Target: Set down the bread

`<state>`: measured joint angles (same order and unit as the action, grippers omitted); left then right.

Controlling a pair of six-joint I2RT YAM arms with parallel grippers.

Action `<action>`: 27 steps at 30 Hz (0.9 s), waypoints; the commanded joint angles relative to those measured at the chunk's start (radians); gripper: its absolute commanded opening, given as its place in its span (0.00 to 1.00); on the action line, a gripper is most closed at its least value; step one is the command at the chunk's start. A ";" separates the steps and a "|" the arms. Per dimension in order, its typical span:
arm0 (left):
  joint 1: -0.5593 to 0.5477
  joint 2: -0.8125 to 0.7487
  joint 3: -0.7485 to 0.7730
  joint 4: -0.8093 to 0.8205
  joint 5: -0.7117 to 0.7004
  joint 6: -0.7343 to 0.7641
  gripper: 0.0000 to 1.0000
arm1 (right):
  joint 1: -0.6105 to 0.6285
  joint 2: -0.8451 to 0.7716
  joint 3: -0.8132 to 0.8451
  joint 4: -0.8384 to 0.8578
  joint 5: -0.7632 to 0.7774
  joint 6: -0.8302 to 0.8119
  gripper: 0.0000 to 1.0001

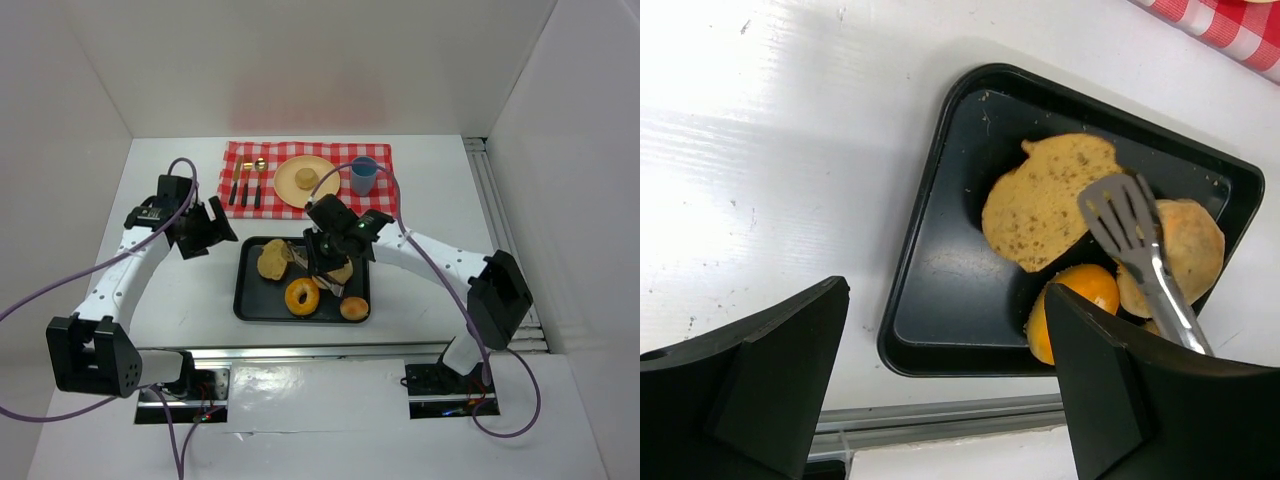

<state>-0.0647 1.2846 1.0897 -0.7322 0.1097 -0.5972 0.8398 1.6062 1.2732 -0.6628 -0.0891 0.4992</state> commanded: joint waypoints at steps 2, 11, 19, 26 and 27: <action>0.011 -0.028 -0.004 0.023 0.019 0.033 0.92 | -0.005 -0.069 0.123 -0.034 0.063 -0.021 0.21; 0.071 -0.024 0.006 0.045 0.019 0.043 0.92 | -0.114 -0.028 0.284 -0.055 0.123 -0.111 0.13; 0.111 -0.011 -0.013 0.045 0.050 0.053 0.92 | -0.263 0.178 0.420 0.089 0.083 -0.165 0.13; 0.131 -0.011 -0.013 0.045 0.059 0.063 0.92 | -0.294 0.348 0.477 0.143 0.035 -0.165 0.20; 0.131 -0.011 -0.013 0.045 0.059 0.072 0.92 | -0.294 0.357 0.477 0.143 0.035 -0.165 0.25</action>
<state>0.0570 1.2835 1.0790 -0.7052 0.1440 -0.5510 0.5507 1.9652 1.6943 -0.5941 -0.0193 0.3466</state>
